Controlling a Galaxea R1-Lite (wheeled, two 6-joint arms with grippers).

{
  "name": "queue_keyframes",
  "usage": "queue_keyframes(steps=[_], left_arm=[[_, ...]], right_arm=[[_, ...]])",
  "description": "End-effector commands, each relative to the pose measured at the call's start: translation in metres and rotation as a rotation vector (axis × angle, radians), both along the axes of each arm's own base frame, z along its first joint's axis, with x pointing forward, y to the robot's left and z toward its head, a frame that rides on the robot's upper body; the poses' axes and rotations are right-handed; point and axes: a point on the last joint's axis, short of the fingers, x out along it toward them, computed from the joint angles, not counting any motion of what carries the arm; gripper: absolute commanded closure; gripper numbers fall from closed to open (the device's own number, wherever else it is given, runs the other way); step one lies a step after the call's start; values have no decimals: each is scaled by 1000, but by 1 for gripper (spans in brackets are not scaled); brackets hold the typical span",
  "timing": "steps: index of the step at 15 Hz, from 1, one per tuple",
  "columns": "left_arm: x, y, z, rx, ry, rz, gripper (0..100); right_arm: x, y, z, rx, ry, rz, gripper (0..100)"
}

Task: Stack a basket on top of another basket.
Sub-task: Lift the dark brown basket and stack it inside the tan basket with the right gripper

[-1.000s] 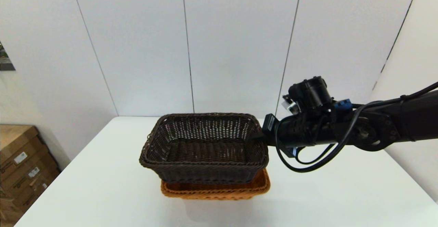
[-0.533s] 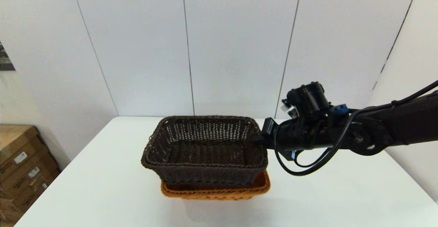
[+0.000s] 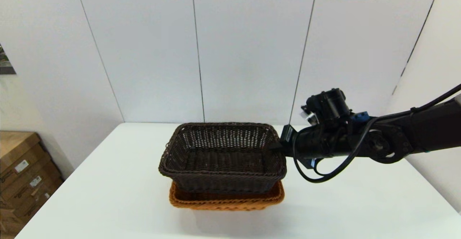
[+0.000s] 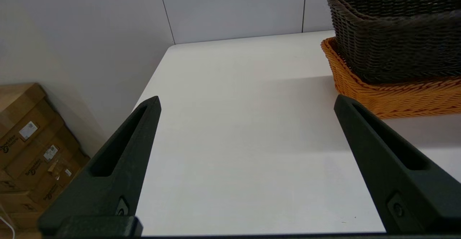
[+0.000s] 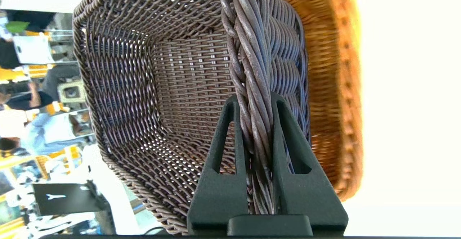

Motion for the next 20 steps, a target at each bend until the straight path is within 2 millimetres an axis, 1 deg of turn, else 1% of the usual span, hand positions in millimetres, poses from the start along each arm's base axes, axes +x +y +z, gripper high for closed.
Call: queue_keyframes(steps=[1,10,13,20], left_arm=[[0,0,0,3,2,1,0],[0,0,0,6,2,-2,0],[0,0,0,6,1,-2,0],[0,0,0,6,2,0,0]], right_arm=[[2,-7,1,4,-1,-19,100],[-1,-4,-2,12,11,12,100],[-3,1,-1,14,8,26,100],[-7,5,-5,17,1,41,100]])
